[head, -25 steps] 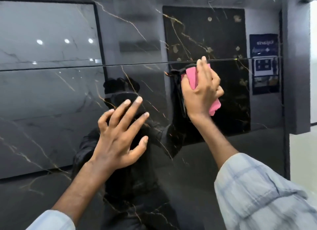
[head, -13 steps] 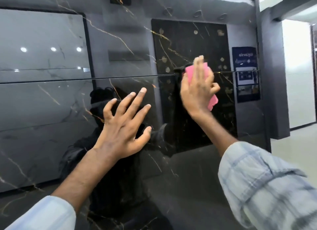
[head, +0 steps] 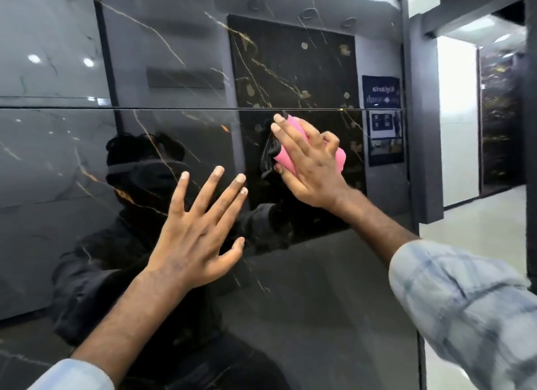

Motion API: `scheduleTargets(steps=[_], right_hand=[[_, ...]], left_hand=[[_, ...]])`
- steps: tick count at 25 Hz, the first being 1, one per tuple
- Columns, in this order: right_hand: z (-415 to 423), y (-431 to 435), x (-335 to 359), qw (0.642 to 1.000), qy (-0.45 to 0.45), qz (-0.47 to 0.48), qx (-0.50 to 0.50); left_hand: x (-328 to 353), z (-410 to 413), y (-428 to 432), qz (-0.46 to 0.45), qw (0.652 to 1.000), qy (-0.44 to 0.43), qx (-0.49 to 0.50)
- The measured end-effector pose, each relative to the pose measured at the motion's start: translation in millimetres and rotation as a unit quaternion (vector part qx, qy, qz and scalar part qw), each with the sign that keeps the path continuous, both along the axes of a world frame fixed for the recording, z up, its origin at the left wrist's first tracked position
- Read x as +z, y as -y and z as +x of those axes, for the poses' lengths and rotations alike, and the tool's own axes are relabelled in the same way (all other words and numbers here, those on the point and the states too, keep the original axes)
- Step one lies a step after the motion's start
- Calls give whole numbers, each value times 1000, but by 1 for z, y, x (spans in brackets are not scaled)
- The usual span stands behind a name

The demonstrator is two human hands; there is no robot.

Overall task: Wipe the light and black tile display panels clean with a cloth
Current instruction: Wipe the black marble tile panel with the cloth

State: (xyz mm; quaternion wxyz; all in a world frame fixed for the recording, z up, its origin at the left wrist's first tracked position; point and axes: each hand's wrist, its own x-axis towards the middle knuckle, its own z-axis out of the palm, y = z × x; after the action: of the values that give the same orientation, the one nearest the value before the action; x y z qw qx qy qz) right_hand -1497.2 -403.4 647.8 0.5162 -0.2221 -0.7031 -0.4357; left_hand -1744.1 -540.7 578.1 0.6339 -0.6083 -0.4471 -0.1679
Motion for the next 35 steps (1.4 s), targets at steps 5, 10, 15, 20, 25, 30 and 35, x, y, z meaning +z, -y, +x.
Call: scheduleTargets(steps=[5, 10, 15, 20, 25, 30, 35], right_hand=[[-23, 7, 11, 934, -310, -175, 18], [5, 0, -20, 999, -41, -35, 3], [-17, 5, -15, 938, -301, -175, -2], [-16, 13, -118, 994, -88, -66, -6], [7, -6, -36, 919, -330, -215, 23], [-24, 15, -125, 952, -254, -168, 6], [5, -3, -108, 948, -256, -188, 17]], left_hand=[[-1, -1, -2, -2, 1000, 4, -13], [-3, 1, 1, -12, 1000, 7, -1], [-7, 1, 2, -18, 999, 11, -33], [-79, 26, -9, -167, 973, -100, -128], [-98, 23, -19, -181, 974, -126, -61], [-102, 24, -21, -173, 976, -121, -52], [-102, 26, -16, -201, 971, -107, -68]])
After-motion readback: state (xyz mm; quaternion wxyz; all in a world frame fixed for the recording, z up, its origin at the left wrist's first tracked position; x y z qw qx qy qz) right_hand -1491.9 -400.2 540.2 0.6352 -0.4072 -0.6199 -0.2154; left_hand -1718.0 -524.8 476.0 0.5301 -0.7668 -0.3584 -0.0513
